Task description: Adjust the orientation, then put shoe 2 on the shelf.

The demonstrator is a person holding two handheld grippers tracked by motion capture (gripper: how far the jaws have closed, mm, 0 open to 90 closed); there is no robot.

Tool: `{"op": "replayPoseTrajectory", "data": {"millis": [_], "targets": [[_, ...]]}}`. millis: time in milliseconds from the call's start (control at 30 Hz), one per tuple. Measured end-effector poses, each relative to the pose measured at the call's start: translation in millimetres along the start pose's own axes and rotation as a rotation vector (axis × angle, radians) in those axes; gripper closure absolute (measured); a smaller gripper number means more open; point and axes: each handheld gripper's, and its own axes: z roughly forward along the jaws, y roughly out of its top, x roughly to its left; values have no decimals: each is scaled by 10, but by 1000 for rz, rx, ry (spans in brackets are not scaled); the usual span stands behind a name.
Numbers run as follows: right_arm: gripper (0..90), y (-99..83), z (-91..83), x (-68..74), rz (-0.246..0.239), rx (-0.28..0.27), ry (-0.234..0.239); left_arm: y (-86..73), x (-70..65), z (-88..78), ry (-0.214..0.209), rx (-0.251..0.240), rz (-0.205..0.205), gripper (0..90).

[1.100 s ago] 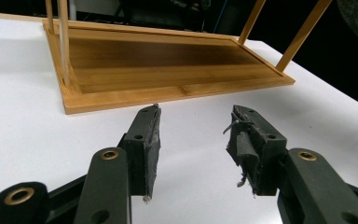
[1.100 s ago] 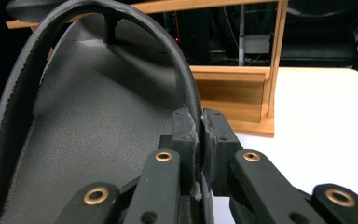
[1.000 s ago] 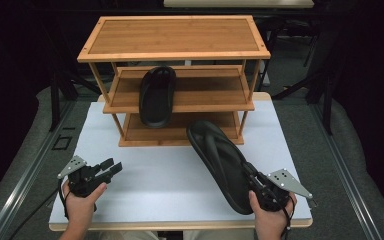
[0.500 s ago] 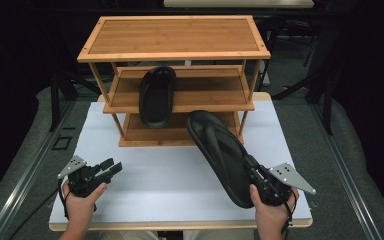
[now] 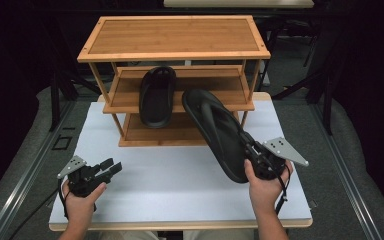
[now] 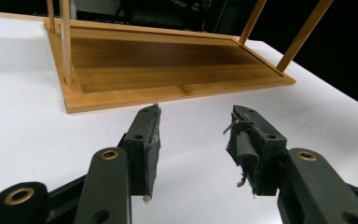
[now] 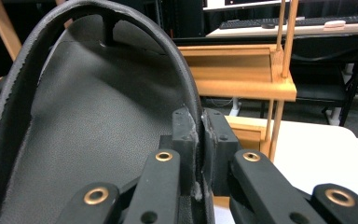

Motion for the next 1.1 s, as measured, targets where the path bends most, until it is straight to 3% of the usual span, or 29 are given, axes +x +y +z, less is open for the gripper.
{"op": "replayPoseTrajectory", "data": {"millis": [567,833,1100], "targets": [[837,405,817,-30,-10,35,-72,-15,56,10,5,5,-7,529],[837,500,1044,49,-34,48,-85,-20,64,-38,12,-6,-19,529],[836,550,1192,70,-29,57,-107,-22,67,-25,12,-1,-19,529]]}}
